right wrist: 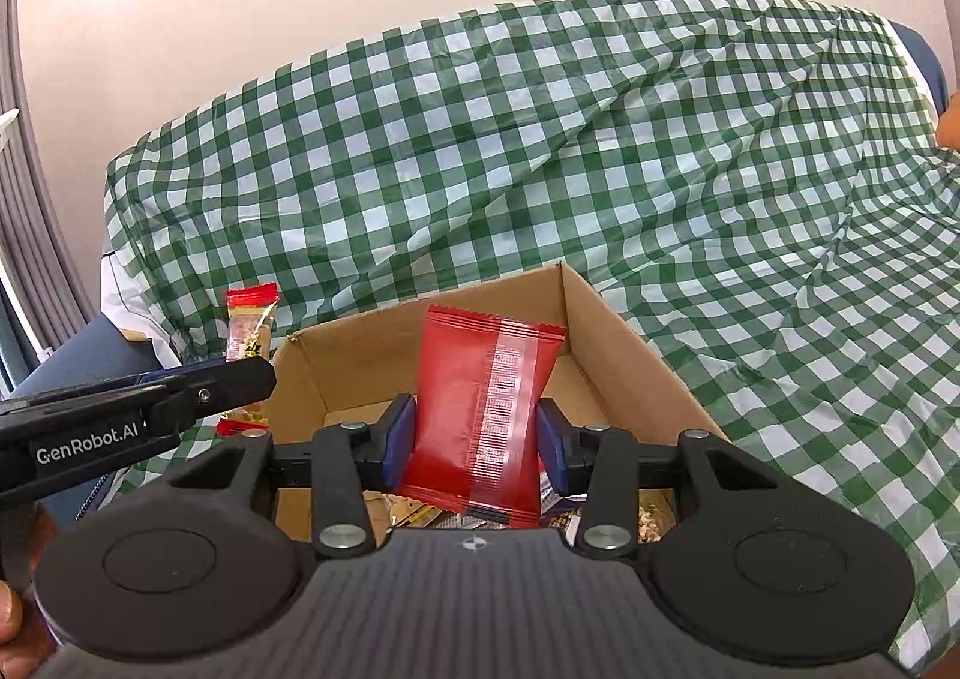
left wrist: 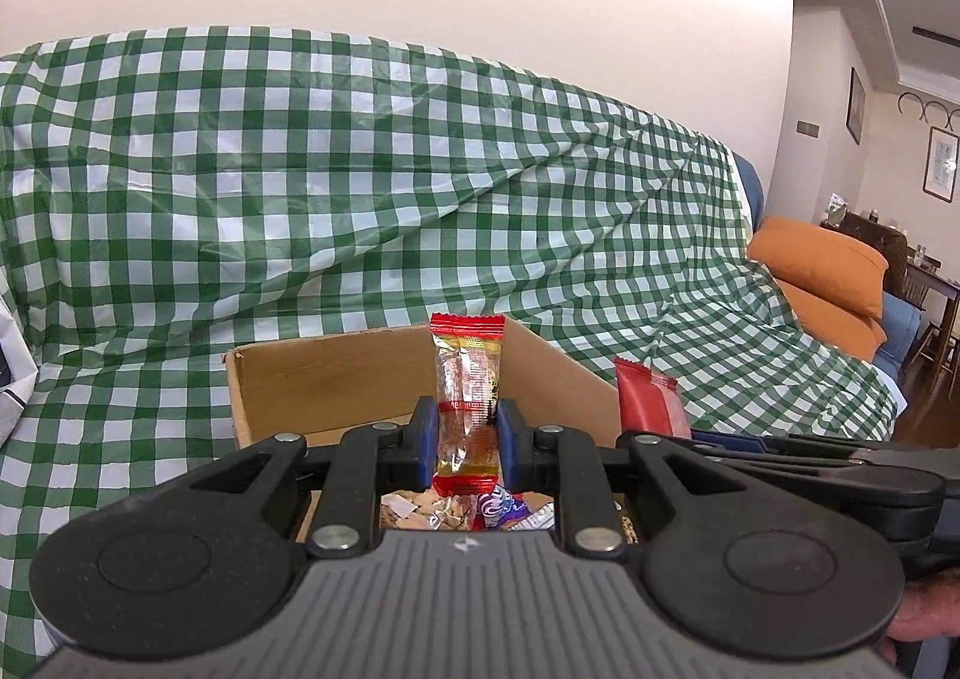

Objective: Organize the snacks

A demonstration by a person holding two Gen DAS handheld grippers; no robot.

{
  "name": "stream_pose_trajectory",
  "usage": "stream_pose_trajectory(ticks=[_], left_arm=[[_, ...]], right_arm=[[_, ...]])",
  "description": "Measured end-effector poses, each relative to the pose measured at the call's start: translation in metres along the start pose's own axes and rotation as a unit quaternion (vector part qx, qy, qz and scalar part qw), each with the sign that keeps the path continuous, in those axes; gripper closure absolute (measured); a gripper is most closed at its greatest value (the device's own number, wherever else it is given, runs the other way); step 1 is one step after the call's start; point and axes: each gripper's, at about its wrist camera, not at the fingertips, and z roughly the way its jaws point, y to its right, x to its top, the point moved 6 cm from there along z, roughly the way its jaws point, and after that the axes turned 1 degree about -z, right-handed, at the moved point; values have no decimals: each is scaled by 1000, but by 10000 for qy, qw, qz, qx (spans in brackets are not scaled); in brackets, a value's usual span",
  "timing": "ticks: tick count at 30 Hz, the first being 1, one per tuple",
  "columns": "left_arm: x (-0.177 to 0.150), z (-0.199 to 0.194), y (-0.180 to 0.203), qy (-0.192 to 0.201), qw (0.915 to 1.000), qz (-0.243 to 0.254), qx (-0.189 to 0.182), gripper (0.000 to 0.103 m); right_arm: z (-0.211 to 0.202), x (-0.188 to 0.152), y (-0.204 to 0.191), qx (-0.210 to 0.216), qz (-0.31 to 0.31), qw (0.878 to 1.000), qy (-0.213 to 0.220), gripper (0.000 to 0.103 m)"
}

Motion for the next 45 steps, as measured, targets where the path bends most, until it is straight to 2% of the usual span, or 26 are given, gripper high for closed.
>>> stream_pose_trajectory(ticks=[1,3,4,5,7,10,12,14,16,18,20,24,25,27,30,33,35,37,41,45], left_arm=[[0,1,0,-28,10000,-18,-30,80],[-2,3,0,-117,9998,-85,-98,64],[-2,3,-1,-101,9999,-96,-74,57],[-1,3,-1,-75,9999,-84,-53,56],[-1,3,-4,-87,9999,-120,-44,57],[-1,2,-9,-111,9998,-159,3,55],[-2,-1,-11,-119,9999,-97,23,42],[-4,-7,-10,-110,9999,24,3,18],[-4,-17,-7,-97,9998,161,-57,13],[-1,-30,-7,-80,9999,94,-24,12],[4,-43,-6,-61,9997,-62,206,9],[3,-62,10,-287,9981,-205,500,8],[-2,-66,13,-339,9972,-321,577,0],[-19,-70,20,-529,9940,-477,827,0],[-57,-73,28,-898,9898,-679,872,0],[-81,-64,31,-1416,9809,-649,1164,0],[-84,-59,30,-1457,9803,-604,1192,0],[-87,-53,24,-1549,9767,-545,1381,0],[-93,-50,10,-1840,9681,-941,1416,0],[-93,-52,7,-1867,9663,-870,1541,0]], right_arm=[[0,0,0,-3,3,10000,-9,58],[1,-1,1,-19,19,10000,-50,55],[3,-1,2,-44,41,9999,-94,50],[4,-3,3,-61,68,9998,-165,36],[7,-5,5,-173,115,9994,-271,24],[6,-4,9,-252,137,9993,-251,18],[5,-5,10,-279,156,9991,-271,12],[5,-6,11,-307,145,9990,-297,9],[0,-5,11,-374,134,9989,-253,9],[-10,2,13,-421,169,9990,-47,4],[-23,9,15,-427,137,9989,114,1],[-44,14,22,-519,-27,9986,-21,1],[-49,13,24,-554,-75,9984,-53,1],[-61,5,29,-615,-204,9978,-118,1],[-72,-15,36,-732,-364,9963,-262,1],[-73,-26,33,-760,-484,9952,-393,1],[-70,-30,30,-899,-696,9925,-446,1],[-66,-34,30,-904,-696,9919,-550,1],[-59,-35,29,-926,-555,9920,-661,0],[-53,-36,27,-934,-560,9912,-749,0]])
